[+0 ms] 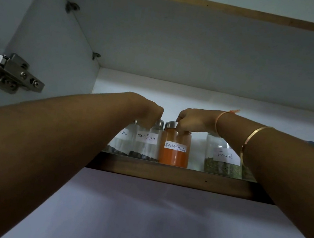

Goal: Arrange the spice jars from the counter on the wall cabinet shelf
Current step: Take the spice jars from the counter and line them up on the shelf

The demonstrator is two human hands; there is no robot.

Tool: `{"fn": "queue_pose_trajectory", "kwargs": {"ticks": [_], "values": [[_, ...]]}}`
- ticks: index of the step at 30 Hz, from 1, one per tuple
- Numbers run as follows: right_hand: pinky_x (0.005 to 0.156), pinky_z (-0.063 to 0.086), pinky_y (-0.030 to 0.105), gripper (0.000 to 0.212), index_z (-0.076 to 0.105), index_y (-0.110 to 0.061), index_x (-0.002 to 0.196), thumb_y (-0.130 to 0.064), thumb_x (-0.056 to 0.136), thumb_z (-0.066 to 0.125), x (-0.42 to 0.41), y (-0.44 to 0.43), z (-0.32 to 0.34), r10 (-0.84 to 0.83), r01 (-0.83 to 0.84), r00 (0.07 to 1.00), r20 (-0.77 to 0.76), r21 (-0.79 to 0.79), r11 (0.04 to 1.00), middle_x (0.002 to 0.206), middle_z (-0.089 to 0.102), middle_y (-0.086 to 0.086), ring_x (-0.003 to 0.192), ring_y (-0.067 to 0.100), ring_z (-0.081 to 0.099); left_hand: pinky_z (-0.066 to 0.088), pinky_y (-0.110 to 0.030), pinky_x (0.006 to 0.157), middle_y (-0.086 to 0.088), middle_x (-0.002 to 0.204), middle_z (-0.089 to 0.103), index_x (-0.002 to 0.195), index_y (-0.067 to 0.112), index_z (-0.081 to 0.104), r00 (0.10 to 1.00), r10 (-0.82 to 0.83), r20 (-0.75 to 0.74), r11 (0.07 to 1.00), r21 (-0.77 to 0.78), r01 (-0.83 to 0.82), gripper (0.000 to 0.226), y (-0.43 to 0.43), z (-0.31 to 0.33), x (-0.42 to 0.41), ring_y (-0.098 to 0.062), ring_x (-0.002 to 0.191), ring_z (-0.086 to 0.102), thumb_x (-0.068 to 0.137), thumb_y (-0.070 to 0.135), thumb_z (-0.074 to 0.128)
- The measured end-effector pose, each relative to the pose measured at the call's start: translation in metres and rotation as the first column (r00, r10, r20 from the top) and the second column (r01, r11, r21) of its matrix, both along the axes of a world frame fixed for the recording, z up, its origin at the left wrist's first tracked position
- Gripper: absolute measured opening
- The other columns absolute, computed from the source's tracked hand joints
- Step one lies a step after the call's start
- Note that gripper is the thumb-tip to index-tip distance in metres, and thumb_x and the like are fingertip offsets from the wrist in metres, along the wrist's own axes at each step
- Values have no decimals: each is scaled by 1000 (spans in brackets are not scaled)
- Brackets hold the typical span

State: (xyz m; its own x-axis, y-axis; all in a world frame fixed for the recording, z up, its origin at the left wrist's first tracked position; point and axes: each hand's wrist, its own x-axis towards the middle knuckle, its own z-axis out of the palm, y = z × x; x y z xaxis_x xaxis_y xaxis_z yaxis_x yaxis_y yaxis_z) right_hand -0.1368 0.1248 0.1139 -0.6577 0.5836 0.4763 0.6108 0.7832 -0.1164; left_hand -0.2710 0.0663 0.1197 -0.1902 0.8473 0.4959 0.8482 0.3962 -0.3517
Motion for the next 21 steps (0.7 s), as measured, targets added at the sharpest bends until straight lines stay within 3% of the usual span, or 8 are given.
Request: {"fn": "queue_pose_trajectory", "kwargs": {"ticks": [4,9,11,14,17,21], "values": [[107,41,43,43,52,2,129,-18,90,51,0,2,-1,-4,4,1000,-5,7,1000,134,53,20,125,32,49,37,-21,58,-19,122,60,128,-2,48,1000,15,-13,1000,-9,-15,37,1,1,-1,-21,89,51,92,5,49],[107,40,40,41,51,1,131,-19,94,48,2,1,-6,12,-12,999,-32,10,1000,135,53,17,125,29,49,39,-22,61,-18,124,59,129,-1,49,1000,0,28,1000,4,0,37,1,2,-4,-21,90,51,93,7,50],[108,36,37,46,42,-1,138,-20,96,47,5,-2,-9,19,-19,999,-46,7,1000,143,45,15,131,29,43,46,-28,73,-18,129,56,133,2,45,998,-19,63,1000,21,18,40,-2,0,-3,-24,100,55,94,8,49],[109,33,36,50,34,-1,142,-17,96,46,12,-8,-10,41,-38,996,-84,37,999,149,36,16,136,29,36,41,-36,103,-15,146,39,147,8,23,991,-50,121,997,67,42,58,-6,-7,-2,-28,128,44,94,6,47],[111,34,40,46,41,6,138,-10,94,43,23,-15,-6,42,-31,994,-104,102,994,145,42,20,134,32,39,40,-40,105,-16,146,37,147,6,22,986,-100,135,988,131,82,59,-11,-11,6,-31,129,43,95,16,50],[111,31,34,48,41,3,140,-6,92,40,46,-21,1,14,4,994,-107,163,987,147,42,17,136,28,39,40,-39,105,-16,148,34,147,6,23,974,-181,135,970,191,154,61,-17,-11,36,-30,131,40,93,8,52]]}}
